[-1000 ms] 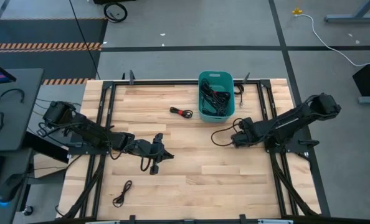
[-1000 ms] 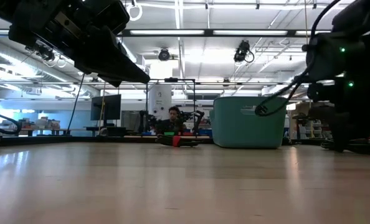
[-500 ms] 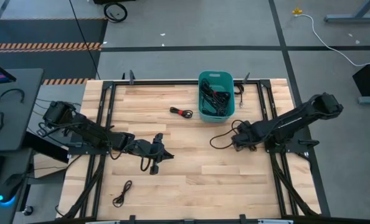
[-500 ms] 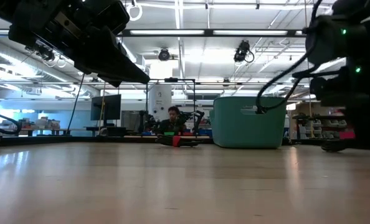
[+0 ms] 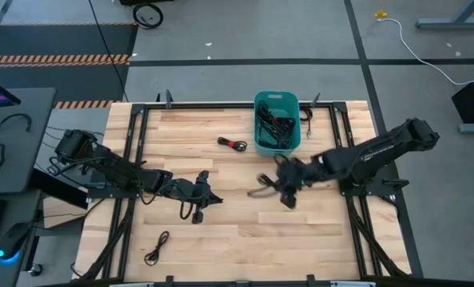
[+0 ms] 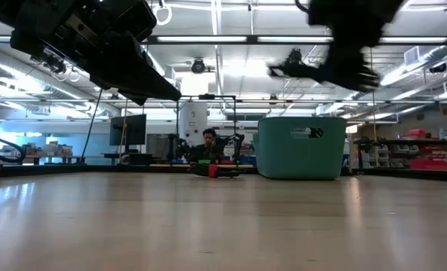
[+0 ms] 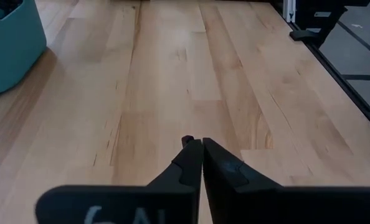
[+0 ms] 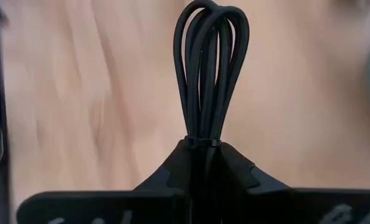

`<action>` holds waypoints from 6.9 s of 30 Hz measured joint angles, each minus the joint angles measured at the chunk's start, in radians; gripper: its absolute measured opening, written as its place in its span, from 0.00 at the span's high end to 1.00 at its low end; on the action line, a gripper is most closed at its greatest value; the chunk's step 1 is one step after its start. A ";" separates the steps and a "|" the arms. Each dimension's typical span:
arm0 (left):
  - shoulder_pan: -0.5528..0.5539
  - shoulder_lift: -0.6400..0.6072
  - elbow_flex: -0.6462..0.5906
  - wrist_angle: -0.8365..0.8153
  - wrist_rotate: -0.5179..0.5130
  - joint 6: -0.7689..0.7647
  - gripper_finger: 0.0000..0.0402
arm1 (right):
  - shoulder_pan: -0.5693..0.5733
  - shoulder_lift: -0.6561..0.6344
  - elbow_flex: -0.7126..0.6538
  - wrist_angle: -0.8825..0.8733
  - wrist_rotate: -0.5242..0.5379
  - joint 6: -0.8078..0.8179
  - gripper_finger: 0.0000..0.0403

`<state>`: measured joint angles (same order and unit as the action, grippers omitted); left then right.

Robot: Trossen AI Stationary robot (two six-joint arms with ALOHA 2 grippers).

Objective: Pick and place USB-C Cables
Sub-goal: Put the black charger cable into the green bin

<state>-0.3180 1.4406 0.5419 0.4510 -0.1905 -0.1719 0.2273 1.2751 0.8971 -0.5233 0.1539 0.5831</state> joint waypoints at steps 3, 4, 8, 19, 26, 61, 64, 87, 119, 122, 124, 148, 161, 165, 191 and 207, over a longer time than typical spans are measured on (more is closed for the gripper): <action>0.000 0.000 0.000 0.000 0.000 0.001 0.96 | -0.115 0.000 0.045 0.084 0.085 -0.232 0.88; 0.000 0.000 0.000 0.000 0.000 0.001 0.97 | -0.168 0.000 0.056 0.097 0.105 -0.297 0.88; 0.000 0.000 0.000 0.001 0.000 0.001 0.97 | -0.423 0.002 0.067 0.139 0.104 -0.533 0.88; 0.000 0.000 0.000 0.001 0.000 0.003 0.97 | -0.912 0.213 0.067 0.318 -0.110 -0.887 0.88; 0.001 0.000 0.000 0.000 0.000 0.002 0.96 | -0.916 0.326 0.067 0.356 -0.007 -1.017 0.83; -0.001 -0.089 -0.001 -0.150 -0.016 -0.083 0.98 | -0.317 0.187 -0.021 0.557 0.144 -0.733 0.74; -0.008 -0.157 -0.001 -0.261 -0.020 -0.126 0.97 | -0.159 0.212 -0.088 0.763 0.187 -0.695 0.79; -0.591 -0.296 0.185 -1.094 0.202 -1.448 0.92 | 0.240 0.823 -0.160 1.806 0.560 -0.687 0.88; -0.601 0.169 0.193 -0.908 0.303 -1.710 0.73 | 0.281 0.883 -0.159 1.886 0.699 -0.773 0.88; -0.567 0.169 0.192 -0.925 0.304 -1.590 0.87 | 0.335 0.882 -0.159 1.902 0.874 -0.848 0.88; -0.542 0.169 0.192 -0.925 0.308 -1.508 0.94 | 0.379 0.882 -0.159 1.917 1.003 -0.907 0.88; 0.031 0.158 0.180 0.028 -0.053 -0.015 0.95 | 0.391 0.881 -0.160 1.994 0.749 -0.511 0.80; 0.028 0.154 0.182 0.186 -0.037 0.114 0.96 | 0.350 0.759 -0.158 2.082 0.816 -0.678 0.40; 0.027 0.154 0.182 0.187 -0.034 0.114 0.96 | 0.344 0.708 -0.158 2.077 0.769 -0.704 0.37; 0.039 0.010 0.184 -0.426 -0.367 0.074 0.55 | 0.333 0.288 -0.158 1.592 1.014 -0.959 0.95; -0.025 0.026 0.184 -0.524 -0.390 -0.124 0.57 | -0.540 -0.021 0.005 0.349 0.239 -0.592 0.95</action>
<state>-0.3428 1.4666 0.7261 -0.0730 -0.5804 -0.2956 -0.3126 1.2539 0.9022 -0.1743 0.3927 -0.0091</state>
